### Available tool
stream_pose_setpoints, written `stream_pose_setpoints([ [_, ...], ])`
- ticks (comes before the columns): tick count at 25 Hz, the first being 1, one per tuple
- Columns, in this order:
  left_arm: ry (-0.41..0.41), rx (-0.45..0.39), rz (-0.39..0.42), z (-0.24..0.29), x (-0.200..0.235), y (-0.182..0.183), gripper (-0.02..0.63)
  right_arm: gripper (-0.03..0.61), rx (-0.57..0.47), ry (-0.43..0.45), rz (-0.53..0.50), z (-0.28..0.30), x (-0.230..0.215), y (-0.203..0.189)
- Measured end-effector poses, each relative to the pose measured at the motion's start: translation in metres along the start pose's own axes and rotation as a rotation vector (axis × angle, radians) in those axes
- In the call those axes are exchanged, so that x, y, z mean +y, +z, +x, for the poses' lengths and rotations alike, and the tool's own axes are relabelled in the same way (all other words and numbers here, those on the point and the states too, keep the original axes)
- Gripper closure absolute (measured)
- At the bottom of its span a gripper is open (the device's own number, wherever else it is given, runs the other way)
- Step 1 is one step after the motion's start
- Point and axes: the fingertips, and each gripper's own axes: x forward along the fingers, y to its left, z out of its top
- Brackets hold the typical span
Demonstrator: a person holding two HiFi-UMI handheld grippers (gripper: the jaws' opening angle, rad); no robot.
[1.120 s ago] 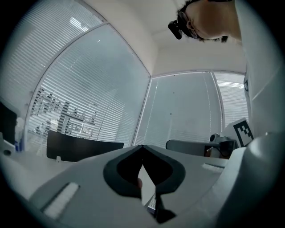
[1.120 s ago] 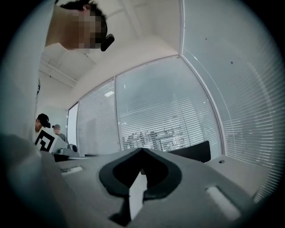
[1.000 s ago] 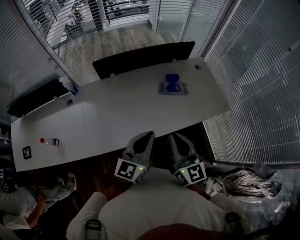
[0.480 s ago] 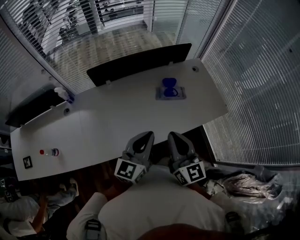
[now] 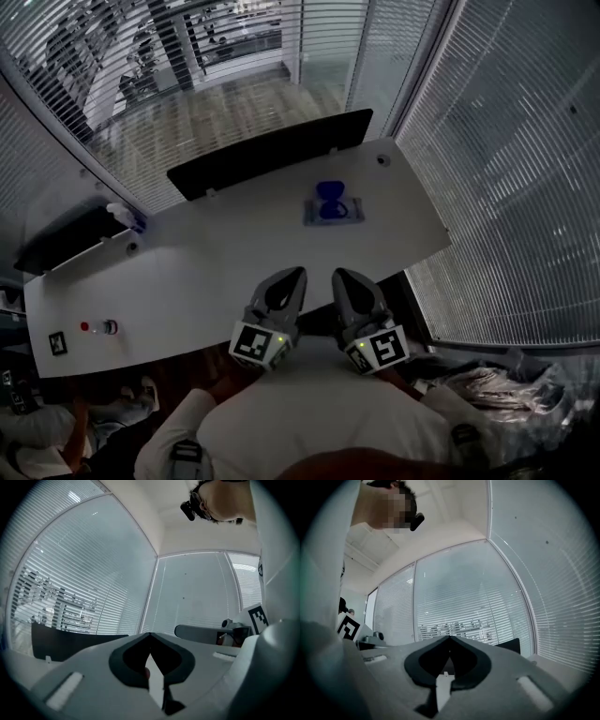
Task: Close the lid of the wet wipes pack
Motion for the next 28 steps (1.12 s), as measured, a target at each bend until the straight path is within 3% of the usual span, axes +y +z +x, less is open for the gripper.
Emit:
stream_pose_setpoints([
  [14, 0.013, -0.026, 0.013, 0.046, -0.004, 0.004, 0.611, 0.578, -0.013, 0.022, -0.022, 0.013, -0.042, 0.012],
  [28, 0.022, 0.042, 0.009, 0.059, -0.003, -0.013, 0.611, 0.578, 0.035, 0.024, 0.003, 0.011, -0.06, 0.001],
])
